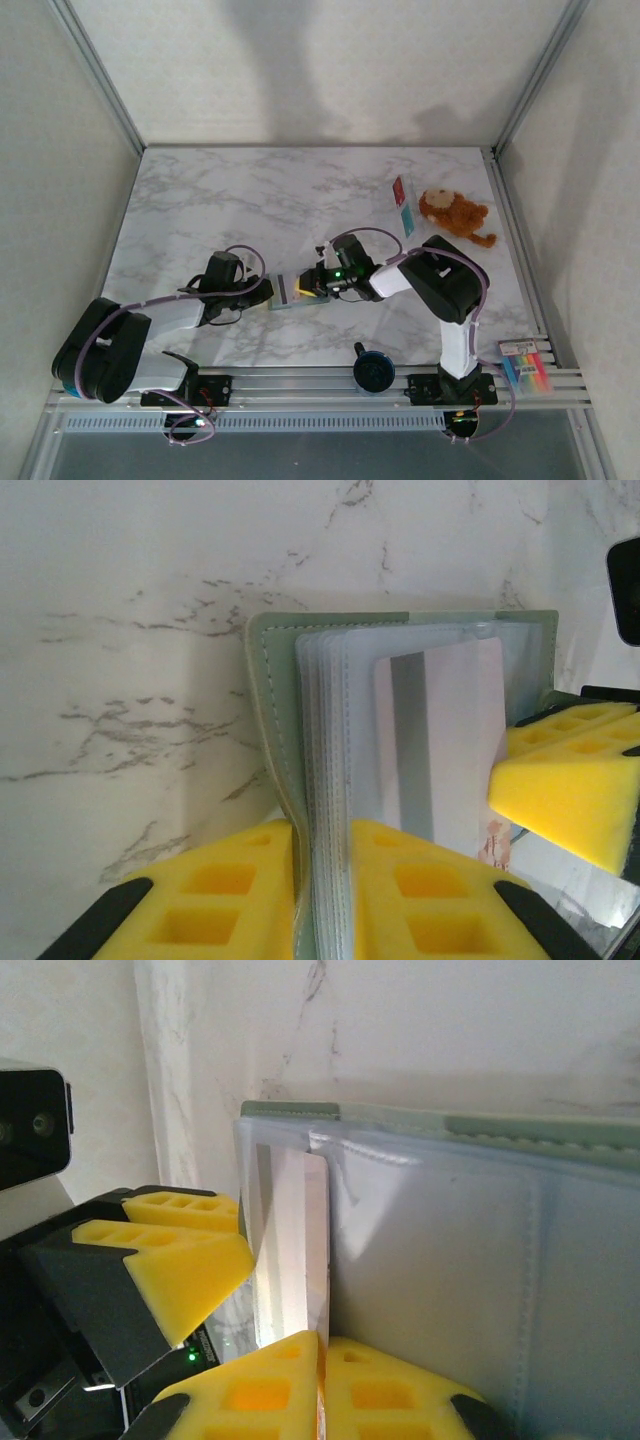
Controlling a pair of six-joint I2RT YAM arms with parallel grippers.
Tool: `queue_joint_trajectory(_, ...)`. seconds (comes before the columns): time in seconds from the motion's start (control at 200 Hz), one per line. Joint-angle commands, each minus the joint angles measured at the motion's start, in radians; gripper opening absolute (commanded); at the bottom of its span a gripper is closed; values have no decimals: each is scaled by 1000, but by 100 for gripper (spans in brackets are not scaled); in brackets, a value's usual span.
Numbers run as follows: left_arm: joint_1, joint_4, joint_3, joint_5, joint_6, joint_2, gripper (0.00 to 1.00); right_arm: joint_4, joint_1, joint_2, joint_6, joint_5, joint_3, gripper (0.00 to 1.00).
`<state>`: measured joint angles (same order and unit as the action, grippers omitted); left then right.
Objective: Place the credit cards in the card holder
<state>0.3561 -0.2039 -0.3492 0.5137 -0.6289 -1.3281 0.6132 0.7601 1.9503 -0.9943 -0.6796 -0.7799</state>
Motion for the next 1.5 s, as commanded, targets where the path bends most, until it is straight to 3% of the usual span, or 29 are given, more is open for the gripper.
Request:
queue_joint_trajectory(0.0, 6, 64, 16, 19, -8, 14, 20, -80, 46, 5, 29, 9, -30, 9)
queue_joint_trajectory(0.255, 5, 71, 24, 34, -26, 56, 21, -117, 70, -7, 42, 31, -45, 16)
queue_joint_trajectory(0.561, 4, 104, 35, 55, -32, 121, 23, -494, 71, -155, 235, 154, -92, 30)
queue_joint_trajectory(0.826, 4, 97, 42, 44, -32, 123, 20, -468, 77, -100, 210, 124, -123, 14)
queue_joint_trajectory(1.206, 4, 111, 37, 51, -46, 165, 12, -523, 96, -148, 248, 160, -122, 24)
queue_joint_trajectory(1.362, 4, 150, 21, 26, -32, 181, 0, -693, 85, -255, 329, 303, -136, 34)
queue_joint_trajectory(1.497, 4, 158, 10, 31, -30, 184, 0, -873, 58, -309, 399, 466, -162, 40)
